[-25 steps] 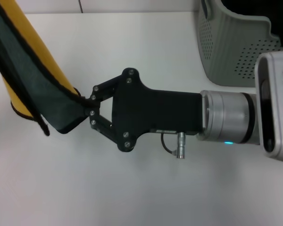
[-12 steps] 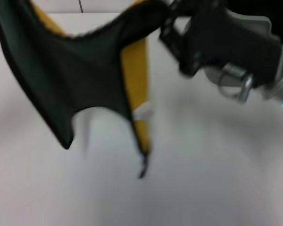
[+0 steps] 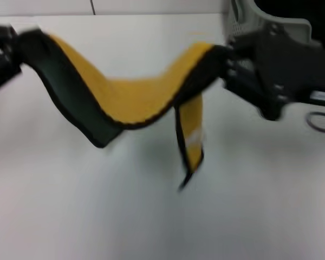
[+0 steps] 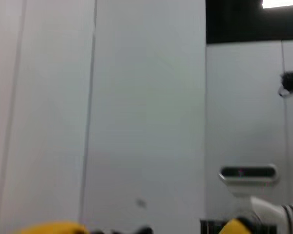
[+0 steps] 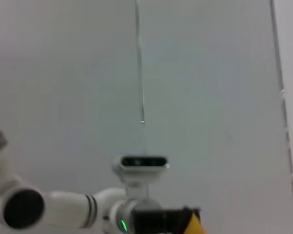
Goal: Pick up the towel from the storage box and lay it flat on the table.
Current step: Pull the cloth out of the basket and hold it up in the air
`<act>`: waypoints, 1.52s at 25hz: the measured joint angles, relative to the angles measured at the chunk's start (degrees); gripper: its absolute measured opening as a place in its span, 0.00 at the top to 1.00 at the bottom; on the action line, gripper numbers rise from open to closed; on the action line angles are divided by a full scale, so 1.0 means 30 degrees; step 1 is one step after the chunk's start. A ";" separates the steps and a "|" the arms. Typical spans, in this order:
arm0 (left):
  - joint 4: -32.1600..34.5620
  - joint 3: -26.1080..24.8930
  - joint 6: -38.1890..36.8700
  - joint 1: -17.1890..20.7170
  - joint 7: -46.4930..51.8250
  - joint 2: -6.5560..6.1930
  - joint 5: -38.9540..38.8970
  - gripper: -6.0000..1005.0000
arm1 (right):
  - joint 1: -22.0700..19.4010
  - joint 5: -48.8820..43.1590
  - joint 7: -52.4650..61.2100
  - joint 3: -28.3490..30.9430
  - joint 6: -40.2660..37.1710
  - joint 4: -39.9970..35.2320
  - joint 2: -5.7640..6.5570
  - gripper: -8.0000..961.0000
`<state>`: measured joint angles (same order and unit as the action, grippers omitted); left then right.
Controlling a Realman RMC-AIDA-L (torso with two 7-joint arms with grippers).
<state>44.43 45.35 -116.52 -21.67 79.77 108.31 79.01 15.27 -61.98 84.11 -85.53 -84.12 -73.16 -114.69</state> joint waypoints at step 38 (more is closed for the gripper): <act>0.0117 0.0705 0.3823 -0.1278 0.6035 0.0486 0.8315 0.98 | 0.3561 -0.7263 0.3272 0.5338 -0.4064 0.8136 -0.0405 0.93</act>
<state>44.78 47.47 -105.05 -25.50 97.88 109.77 103.95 25.96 -83.77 93.93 -69.52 -96.31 -48.75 -115.91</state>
